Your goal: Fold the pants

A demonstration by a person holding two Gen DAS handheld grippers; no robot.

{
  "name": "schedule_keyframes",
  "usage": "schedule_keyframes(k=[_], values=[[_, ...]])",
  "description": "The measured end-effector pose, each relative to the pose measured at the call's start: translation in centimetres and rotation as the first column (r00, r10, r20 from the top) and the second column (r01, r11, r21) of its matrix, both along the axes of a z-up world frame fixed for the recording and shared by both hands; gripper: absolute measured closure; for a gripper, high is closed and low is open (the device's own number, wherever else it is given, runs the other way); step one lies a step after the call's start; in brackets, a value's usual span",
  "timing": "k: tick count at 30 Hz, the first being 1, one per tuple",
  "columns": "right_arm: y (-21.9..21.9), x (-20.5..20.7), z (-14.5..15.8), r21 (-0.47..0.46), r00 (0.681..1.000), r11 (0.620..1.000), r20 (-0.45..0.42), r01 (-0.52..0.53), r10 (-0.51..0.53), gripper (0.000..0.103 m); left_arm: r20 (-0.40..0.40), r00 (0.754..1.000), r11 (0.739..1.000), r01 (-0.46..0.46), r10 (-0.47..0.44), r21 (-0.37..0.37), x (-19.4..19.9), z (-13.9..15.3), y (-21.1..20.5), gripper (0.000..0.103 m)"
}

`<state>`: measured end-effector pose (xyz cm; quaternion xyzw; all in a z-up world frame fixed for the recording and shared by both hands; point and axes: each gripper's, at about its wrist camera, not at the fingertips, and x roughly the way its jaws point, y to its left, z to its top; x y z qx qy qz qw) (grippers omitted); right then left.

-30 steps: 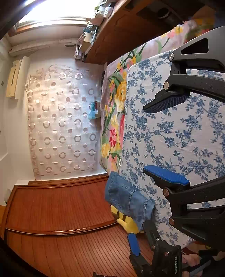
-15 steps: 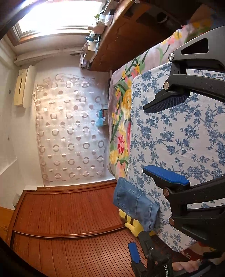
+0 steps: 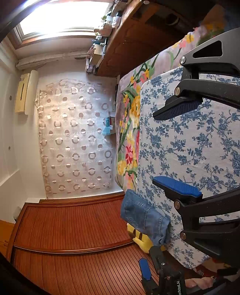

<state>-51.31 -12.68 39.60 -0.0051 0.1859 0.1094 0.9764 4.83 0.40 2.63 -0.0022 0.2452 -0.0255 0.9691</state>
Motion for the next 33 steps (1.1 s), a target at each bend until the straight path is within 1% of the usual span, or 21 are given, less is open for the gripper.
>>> schedule_keyframes(k=[33], values=[[-0.30, 0.28, -0.08, 0.001, 1.000, 1.000, -0.002, -0.004, 0.004, 0.038, 0.007, 1.000, 1.000, -0.006, 0.006, -0.005, -0.10, -0.15, 0.31, 0.016]])
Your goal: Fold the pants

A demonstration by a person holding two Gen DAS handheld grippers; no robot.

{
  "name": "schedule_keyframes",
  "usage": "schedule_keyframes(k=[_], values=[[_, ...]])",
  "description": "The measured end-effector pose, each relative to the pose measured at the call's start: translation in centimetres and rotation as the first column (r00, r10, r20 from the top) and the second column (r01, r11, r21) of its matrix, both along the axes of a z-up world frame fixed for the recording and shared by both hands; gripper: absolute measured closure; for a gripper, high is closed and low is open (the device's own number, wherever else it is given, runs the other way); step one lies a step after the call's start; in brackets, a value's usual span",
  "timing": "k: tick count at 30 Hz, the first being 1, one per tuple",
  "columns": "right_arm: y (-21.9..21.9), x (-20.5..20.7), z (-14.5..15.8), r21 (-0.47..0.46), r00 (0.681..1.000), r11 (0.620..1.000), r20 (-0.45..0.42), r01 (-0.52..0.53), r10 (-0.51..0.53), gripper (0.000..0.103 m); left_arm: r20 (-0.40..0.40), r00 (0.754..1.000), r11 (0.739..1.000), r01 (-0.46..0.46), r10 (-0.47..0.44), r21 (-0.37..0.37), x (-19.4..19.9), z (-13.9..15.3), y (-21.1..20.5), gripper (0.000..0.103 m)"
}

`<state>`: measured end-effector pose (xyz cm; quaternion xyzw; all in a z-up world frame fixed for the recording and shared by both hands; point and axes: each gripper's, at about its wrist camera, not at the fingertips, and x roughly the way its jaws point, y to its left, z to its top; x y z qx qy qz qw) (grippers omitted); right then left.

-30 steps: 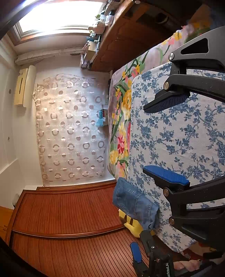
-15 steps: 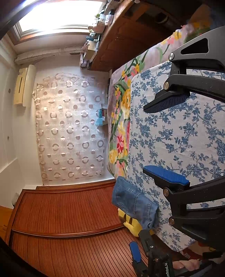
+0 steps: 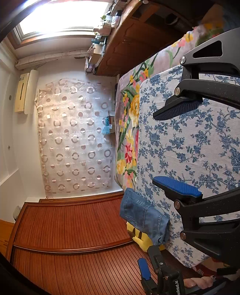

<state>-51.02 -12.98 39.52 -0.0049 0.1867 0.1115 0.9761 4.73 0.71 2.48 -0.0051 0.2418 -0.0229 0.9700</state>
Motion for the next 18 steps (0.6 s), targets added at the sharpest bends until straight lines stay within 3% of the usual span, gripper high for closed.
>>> schedule_keyframes(k=[18], values=[[0.49, -0.25, 0.05, 0.002, 1.000, 1.000, 0.004, 0.003, -0.003, 0.038, 0.001, 1.000, 1.000, 0.000, 0.000, 0.000, -0.04, 0.00, -0.02, 0.015]])
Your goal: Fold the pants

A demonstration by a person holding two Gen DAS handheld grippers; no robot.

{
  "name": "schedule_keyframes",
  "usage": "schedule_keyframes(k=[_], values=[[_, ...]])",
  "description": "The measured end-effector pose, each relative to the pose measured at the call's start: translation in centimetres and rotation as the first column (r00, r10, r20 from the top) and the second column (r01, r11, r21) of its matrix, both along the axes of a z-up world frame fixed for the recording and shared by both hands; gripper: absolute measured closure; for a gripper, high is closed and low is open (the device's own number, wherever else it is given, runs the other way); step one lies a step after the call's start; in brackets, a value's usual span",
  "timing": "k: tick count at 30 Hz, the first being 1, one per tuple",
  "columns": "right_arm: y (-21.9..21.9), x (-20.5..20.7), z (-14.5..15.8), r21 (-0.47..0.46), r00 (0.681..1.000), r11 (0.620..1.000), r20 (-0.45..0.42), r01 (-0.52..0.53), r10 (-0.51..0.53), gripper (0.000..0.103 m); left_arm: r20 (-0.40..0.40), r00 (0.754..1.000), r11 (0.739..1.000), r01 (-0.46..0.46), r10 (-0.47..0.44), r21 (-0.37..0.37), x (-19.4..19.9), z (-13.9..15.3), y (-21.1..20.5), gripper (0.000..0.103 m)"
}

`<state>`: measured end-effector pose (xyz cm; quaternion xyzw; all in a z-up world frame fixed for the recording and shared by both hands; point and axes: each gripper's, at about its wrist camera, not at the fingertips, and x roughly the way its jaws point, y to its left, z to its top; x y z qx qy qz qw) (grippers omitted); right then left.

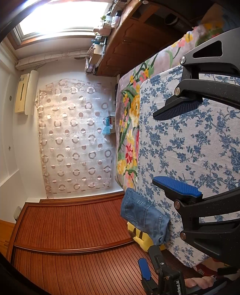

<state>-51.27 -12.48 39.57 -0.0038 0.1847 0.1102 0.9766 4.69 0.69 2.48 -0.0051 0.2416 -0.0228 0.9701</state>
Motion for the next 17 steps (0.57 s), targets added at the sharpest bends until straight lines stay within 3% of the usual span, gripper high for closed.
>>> schedule_keyframes(k=[17], values=[[0.13, 0.09, 0.09, 0.002, 1.000, 1.000, 0.004, 0.003, -0.003, 0.038, 0.000, 1.000, 1.000, 0.001, -0.001, -0.001, -0.04, 0.02, -0.01, 0.015]])
